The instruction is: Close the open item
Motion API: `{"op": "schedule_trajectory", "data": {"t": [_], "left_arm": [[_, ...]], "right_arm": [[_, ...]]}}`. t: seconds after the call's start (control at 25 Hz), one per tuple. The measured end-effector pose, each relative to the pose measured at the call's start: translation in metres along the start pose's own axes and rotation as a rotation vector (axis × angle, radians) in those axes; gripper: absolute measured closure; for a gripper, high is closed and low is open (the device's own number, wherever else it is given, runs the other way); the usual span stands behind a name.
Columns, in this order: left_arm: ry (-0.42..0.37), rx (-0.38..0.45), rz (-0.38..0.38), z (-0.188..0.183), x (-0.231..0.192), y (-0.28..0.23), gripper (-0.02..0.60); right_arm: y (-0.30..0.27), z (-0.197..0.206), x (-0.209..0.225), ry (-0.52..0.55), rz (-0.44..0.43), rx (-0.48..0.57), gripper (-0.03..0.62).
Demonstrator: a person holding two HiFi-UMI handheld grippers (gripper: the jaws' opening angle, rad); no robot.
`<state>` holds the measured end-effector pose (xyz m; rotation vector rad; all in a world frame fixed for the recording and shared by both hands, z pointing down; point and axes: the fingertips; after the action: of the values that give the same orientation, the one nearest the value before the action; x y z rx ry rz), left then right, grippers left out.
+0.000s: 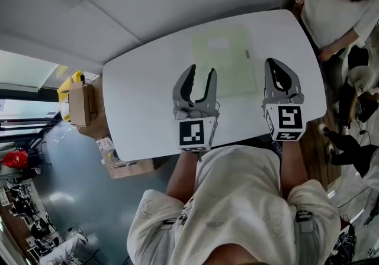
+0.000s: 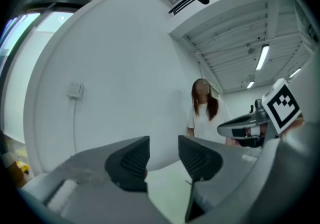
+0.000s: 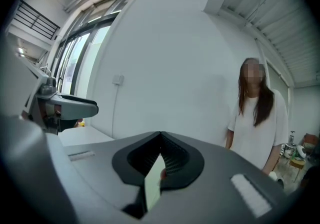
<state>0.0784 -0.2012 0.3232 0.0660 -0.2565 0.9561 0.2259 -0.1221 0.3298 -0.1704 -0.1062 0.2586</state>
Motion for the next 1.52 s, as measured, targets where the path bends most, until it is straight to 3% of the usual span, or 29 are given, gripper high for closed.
{"op": "schedule_trajectory", "data": {"t": [0.16, 0.32, 0.52, 0.64, 1.04, 1.2, 1.52], "left_arm": [[-0.026, 0.047, -0.056, -0.023, -0.009, 0.008, 0.393], [-0.063, 0.063, -0.064, -0.031, -0.011, 0.009, 0.394], [-0.064, 0.084, -0.069, -0.035, -0.009, 0.010, 0.397], [-0.074, 0.097, -0.077, -0.038, -0.010, 0.009, 0.444], [-0.086, 0.084, -0.116, -0.038, -0.021, 0.012, 0.511], [-0.076, 0.087, -0.145, -0.038, -0.028, 0.016, 0.578], [-0.087, 0.085, -0.150, -0.038, -0.030, 0.018, 0.578]], "right_arm": [[0.011, -0.023, -0.007, -0.008, -0.002, 0.090, 0.591], [0.016, -0.034, -0.012, -0.006, -0.008, 0.132, 0.591], [0.015, -0.038, -0.015, 0.012, -0.019, 0.143, 0.591], [0.014, -0.038, -0.015, 0.011, -0.022, 0.146, 0.591], [0.007, -0.043, -0.019, 0.008, -0.036, 0.154, 0.591], [0.004, -0.043, -0.022, 0.011, -0.047, 0.156, 0.592], [0.005, -0.043, -0.025, 0.013, -0.055, 0.158, 0.592]]}}
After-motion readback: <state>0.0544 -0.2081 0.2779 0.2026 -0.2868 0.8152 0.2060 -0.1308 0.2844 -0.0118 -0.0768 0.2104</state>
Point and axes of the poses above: the fingertips, and each gripper's own axes: y backward along the fingers, x to its right, z out of its underside, and after that the axes turned 13 degrees about -y, right-handed
